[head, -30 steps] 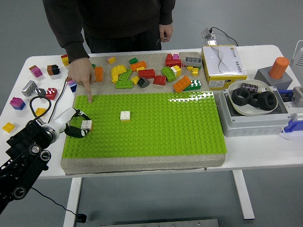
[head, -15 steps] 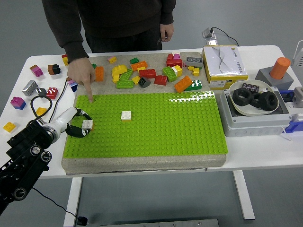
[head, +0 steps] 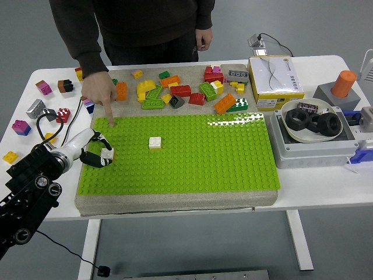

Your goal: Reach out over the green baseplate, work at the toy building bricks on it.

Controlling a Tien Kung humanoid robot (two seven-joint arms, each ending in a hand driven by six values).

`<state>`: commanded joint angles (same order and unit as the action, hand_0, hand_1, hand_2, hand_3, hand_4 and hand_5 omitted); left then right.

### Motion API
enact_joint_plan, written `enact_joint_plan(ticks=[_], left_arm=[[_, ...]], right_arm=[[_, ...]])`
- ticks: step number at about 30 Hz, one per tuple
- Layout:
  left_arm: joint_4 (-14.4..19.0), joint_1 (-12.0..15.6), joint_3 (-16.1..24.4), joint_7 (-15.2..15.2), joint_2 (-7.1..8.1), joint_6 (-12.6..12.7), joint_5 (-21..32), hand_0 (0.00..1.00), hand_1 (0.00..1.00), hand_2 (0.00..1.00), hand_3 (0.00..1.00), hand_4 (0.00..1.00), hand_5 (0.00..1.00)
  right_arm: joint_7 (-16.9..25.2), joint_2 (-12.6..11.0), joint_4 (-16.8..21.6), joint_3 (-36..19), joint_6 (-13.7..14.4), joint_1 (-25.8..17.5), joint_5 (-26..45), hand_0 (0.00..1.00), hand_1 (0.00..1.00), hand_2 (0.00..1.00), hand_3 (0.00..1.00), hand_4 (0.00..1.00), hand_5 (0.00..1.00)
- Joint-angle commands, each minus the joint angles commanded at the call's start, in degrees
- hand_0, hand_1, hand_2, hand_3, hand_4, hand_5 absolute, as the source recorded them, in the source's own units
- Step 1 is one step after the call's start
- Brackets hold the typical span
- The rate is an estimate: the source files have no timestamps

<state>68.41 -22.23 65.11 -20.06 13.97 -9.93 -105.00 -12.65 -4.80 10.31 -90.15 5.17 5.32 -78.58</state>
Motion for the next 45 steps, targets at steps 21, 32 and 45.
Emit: enact_joint_plan(ticks=[21,32,45], left_arm=[[10.49,2.43,5.32,1.90,1.32,-0.11,3.75,0.987,0.868,0.804,0.432,0.832,0.002],[17.74,13.44,13.63,13.96,-2.13,5.43,20.00,0.967,0.848,0.795,0.499,0.724,0.002],[19.36,15.43,12.07,23.45,-5.03,10.02,38.60,0.884,0.776,0.745,0.631,0.778,0.002]], right_arm=[[-0.15,0.19,0.00,0.69,-0.16,-0.15,0.16,0.545,0.568,0.615,0.634,0.625,0.782],[-0.20,0.64,0.00,0.58,-0.32,-1.08,0.53,0.545,0.568,0.620,0.634,0.626,0.783],[-0.11,1.04,0.00,0.74,-0.58,-1.08,0.98,0.546,0.568,0.620,0.634,0.626,0.784]])
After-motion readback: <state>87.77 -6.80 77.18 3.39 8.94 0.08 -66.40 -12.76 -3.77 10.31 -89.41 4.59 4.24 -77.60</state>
